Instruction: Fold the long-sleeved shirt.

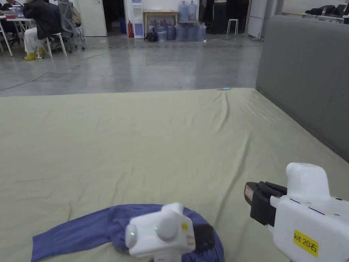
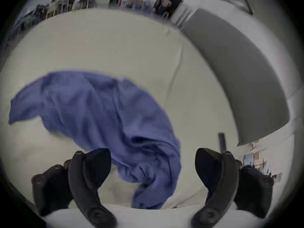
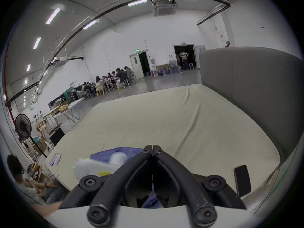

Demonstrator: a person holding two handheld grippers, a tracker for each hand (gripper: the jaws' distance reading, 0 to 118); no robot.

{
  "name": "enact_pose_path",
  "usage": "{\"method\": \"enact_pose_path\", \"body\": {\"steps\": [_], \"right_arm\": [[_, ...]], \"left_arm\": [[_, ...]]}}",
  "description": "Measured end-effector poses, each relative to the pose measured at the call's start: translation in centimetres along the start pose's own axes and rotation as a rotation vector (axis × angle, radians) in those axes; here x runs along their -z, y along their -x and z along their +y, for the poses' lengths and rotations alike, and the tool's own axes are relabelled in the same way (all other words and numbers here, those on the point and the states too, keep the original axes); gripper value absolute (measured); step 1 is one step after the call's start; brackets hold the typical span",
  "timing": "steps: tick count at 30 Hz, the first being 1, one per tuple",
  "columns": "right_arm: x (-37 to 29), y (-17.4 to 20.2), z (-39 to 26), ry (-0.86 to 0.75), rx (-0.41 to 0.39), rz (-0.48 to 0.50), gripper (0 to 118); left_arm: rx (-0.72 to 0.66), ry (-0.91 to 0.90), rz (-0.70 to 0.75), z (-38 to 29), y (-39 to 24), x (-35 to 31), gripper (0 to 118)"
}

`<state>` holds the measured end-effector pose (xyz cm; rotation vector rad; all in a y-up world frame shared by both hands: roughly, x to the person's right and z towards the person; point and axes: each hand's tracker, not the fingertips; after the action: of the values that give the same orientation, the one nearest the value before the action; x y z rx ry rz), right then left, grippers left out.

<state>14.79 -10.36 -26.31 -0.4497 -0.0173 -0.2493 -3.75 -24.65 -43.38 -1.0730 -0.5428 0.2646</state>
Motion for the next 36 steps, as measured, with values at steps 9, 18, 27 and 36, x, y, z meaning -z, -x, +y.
{"method": "enact_pose_path", "body": {"steps": [9, 18, 27, 36], "right_arm": [[0.9, 1.6, -3.9, 0.085, 0.063, 0.097, 0], [3.9, 3.5, -8.2, 0.254, 0.072, 0.113, 0], [5.0, 2.6, -9.4, 0.32, 0.044, 0.008, 0], [7.4, -1.5, -10.5, 0.414, 0.076, -0.114, 0]], "left_arm": [[0.079, -0.236, 0.285, -2.7, 8.5, -17.3, 0], [-0.107, -0.112, 0.213, -3.7, 13.8, -12.5, 0], [-0.076, -0.015, 0.307, 9.8, 15.7, 2.0, 108], [0.027, 0.048, 0.329, 10.5, 15.8, 4.8, 0]]}}
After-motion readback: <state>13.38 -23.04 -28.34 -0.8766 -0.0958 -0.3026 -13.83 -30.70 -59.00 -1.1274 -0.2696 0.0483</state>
